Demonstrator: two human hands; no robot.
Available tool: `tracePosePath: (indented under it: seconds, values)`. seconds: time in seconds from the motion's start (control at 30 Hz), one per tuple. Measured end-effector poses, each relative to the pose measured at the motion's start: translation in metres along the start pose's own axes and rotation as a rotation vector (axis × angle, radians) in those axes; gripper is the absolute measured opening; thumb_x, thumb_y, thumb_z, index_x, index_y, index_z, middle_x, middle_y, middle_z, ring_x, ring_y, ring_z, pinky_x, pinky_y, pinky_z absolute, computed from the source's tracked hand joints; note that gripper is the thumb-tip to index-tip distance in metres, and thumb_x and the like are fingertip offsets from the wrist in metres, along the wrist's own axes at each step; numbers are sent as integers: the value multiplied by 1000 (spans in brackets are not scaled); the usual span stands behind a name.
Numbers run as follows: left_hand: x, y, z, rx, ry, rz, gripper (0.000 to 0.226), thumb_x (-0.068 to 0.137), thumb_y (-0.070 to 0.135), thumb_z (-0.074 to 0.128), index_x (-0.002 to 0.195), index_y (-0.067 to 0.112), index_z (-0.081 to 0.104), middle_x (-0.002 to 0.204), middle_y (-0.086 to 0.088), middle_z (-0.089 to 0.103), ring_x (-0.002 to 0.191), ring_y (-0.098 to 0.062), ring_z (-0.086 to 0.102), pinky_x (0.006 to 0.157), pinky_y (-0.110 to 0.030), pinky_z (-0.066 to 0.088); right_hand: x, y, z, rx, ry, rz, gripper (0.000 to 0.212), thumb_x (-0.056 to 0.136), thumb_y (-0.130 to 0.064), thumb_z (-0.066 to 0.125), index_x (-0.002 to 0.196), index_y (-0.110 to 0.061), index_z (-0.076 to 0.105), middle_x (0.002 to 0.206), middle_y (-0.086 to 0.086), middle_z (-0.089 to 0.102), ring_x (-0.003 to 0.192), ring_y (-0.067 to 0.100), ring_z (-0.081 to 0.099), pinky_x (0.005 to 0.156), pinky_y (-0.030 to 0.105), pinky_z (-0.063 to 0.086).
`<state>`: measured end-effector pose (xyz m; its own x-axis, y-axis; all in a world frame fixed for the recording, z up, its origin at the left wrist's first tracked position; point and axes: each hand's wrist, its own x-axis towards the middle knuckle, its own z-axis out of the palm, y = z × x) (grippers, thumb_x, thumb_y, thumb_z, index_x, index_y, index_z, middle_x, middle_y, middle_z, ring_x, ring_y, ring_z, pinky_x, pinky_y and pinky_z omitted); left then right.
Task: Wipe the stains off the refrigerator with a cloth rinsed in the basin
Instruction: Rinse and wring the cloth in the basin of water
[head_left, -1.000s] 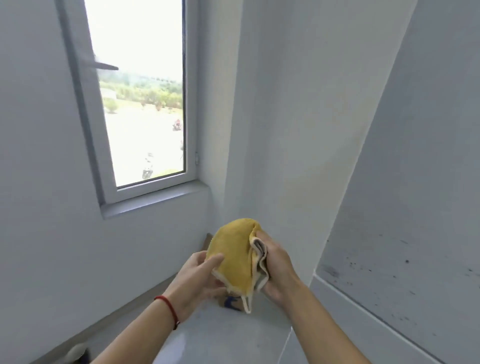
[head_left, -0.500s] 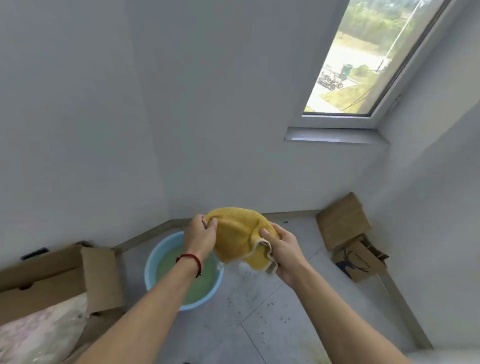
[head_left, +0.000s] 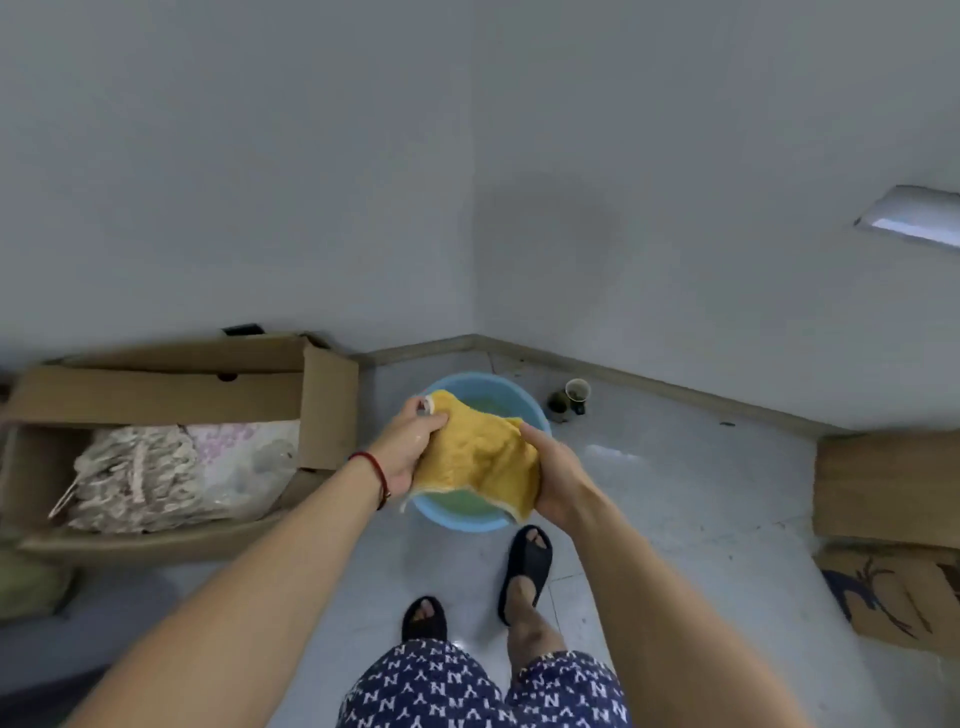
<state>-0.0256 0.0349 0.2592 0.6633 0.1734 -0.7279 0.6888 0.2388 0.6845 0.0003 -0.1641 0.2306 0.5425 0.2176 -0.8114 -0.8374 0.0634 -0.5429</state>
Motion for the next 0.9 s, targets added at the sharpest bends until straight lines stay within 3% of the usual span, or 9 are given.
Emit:
tracePosePath:
  seconds: [0.1, 0.2, 0.3, 0.37, 0.5, 0.6, 0.7, 0.8, 0.9]
  values:
    - [33, -28, -20, -12, 160, -69, 14, 106, 13, 52, 118, 19, 58, 102, -6, 68, 83, -18, 66, 72, -36, 59, 56, 6, -8, -203, -18, 107, 46, 98, -19, 71, 141, -9, 59, 124, 9, 70, 113, 28, 68, 95, 46, 57]
    - [75, -68, -27, 37, 274, -146, 17, 106, 31, 53, 118, 23, 62, 116, -4, 71, 103, -22, 69, 91, -48, 59, 116, 20, -25, -400, -39, 194, 47, 90, -20, 80, 131, -4, 65, 117, 9, 73, 104, 26, 71, 85, 40, 60]
    - [142, -118, -22, 141, 316, -191, 16, 103, 44, 51, 104, 32, 63, 114, 0, 71, 105, -23, 68, 94, -51, 58, 188, 44, -39, -680, -4, 154, 36, 87, -31, 83, 115, -13, 69, 114, 5, 72, 104, 23, 68, 96, 43, 57]
    - [194, -153, -15, 177, 332, -219, 28, 97, 54, 49, 109, 31, 62, 115, -1, 70, 106, -25, 68, 96, -53, 56, 242, 60, -49, -864, 4, 56, 39, 91, -33, 78, 121, -13, 63, 114, 4, 66, 107, 25, 62, 98, 43, 52]
    - [304, -232, 2, 272, 404, -265, 38, 107, 42, 40, 125, 13, 56, 113, -5, 61, 102, -25, 59, 93, -35, 47, 355, 105, -72, -1144, -19, 47, 45, 104, -36, 58, 135, -14, 35, 116, 9, 57, 102, 33, 57, 84, 45, 48]
    - [375, -278, 6, 330, 387, -280, 38, 109, 34, 37, 136, 11, 51, 124, -8, 60, 110, -27, 57, 90, -31, 40, 418, 138, -85, -1205, 178, -5, 39, 102, -21, 54, 135, -23, 34, 117, 13, 54, 93, 34, 55, 73, 43, 45]
    - [435, -315, 6, 405, 450, -316, 38, 107, 26, 40, 141, 13, 47, 128, -8, 58, 122, -34, 57, 95, -35, 43, 470, 179, -85, -1298, 396, -86, 54, 97, -26, 54, 146, -30, 30, 148, 15, 30, 126, 41, 40, 88, 50, 47]
    - [466, -324, 24, 375, 539, -437, 58, 100, 46, 40, 155, 41, 22, 157, -16, 31, 137, -44, 41, 112, -54, 36, 499, 207, -72, -1207, 466, -183, 59, 99, -47, 46, 154, -43, 24, 165, 12, 9, 142, 44, 24, 109, 61, 34]
    - [475, -327, 45, 314, 531, -455, 57, 98, 60, 37, 152, 44, 25, 144, -19, 31, 127, -42, 47, 110, -50, 36, 511, 221, -47, -930, 459, -172, 50, 101, -51, 50, 149, -35, 46, 166, 16, 10, 148, 40, 17, 122, 48, 13]
